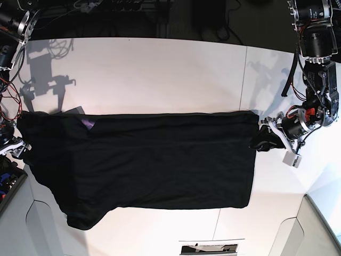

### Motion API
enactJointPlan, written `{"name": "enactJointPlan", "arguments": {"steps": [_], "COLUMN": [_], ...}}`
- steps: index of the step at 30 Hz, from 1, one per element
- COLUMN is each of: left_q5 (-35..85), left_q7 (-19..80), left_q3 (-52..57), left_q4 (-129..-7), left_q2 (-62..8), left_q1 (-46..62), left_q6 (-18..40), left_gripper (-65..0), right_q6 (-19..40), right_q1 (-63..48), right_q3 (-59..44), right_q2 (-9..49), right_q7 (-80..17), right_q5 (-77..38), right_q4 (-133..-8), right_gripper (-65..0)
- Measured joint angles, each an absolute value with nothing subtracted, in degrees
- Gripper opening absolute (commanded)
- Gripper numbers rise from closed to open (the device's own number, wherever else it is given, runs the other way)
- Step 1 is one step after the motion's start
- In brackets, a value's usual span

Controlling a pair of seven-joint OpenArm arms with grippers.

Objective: Layout the t-shirt on the table in an organized manner, then fold the t-shirt properly
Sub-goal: 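Pull the lifted edge toward the shirt's other end with both grippers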

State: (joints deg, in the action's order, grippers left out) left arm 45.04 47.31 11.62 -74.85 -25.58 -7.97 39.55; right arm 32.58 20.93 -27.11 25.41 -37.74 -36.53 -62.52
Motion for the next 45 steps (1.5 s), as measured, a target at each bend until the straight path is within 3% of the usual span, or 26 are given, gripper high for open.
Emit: {"name": "enactJointPlan", "arguments": {"steps": [7, 8, 11, 12, 14, 16, 18, 28, 34, 45], "left_q5": [43.1, 43.1, 42.9, 41.8, 36.9, 30.8, 26.7, 26.7, 27.0, 29.2], "left_q7": [45.6, 45.6, 45.5, 45.4, 44.4, 43.2, 42.1, 36.5, 37.2, 38.3], "left_q3": [11.5, 11.2, 10.2, 9.8, 9.2, 8.2, 7.1, 6.3, 6.2, 7.0], "left_q4": [-74.8, -74.8, -74.7, -74.7, -74.7, -74.7, -74.5, -67.3, -72.6, -86.7], "left_q2": [-25.2, -24.8, -22.6, -21.6, -19.5, -17.8, -16.8, -16.6, -16.6, -17.7], "left_q1": [-8.1, -8.1, -8.1, -8.1, -8.0, -7.9, -7.9, -8.6, -4.3, 9.5], "left_q6": [39.5, 39.5, 39.5, 39.5, 39.5, 39.5, 39.0, 38.9, 39.9, 39.8], "left_gripper": [-36.6, -36.6, -36.6, -36.7, -41.7, -55.4, -64.2, -65.0, -65.0, -65.0], "right_q6": [32.6, 32.6, 32.6, 32.6, 32.6, 32.6, 32.6, 32.4, 31.9, 31.9], "right_q1": [20.9, 20.9, 20.9, 20.9, 20.7, 20.6, 20.6, 19.3, 17.2, -1.2], "right_q3": [-27.0, -26.6, -23.9, -22.7, -20.6, -18.7, -17.2, -11.1, -11.0, -11.3], "right_q2": [25.3, 25.2, 24.2, 23.6, 22.1, 21.1, 20.9, 21.2, 21.9, 26.2], "right_q7": [-37.7, -37.7, -37.7, -37.7, -37.5, -37.1, -34.8, -29.7, -29.6, -33.9], "right_q5": [-36.4, -36.4, -32.9, -31.2, -27.4, -23.8, -19.6, -14.9, -18.7, -28.2], "right_q4": [-62.5, -62.5, -62.5, -62.4, -62.3, -62.3, -62.3, -58.3, -58.3, -76.7], "right_gripper": [-30.8, -34.4, -60.0, -65.0, -65.0, -65.0, -65.0, -65.0, -65.0, -65.0]}}
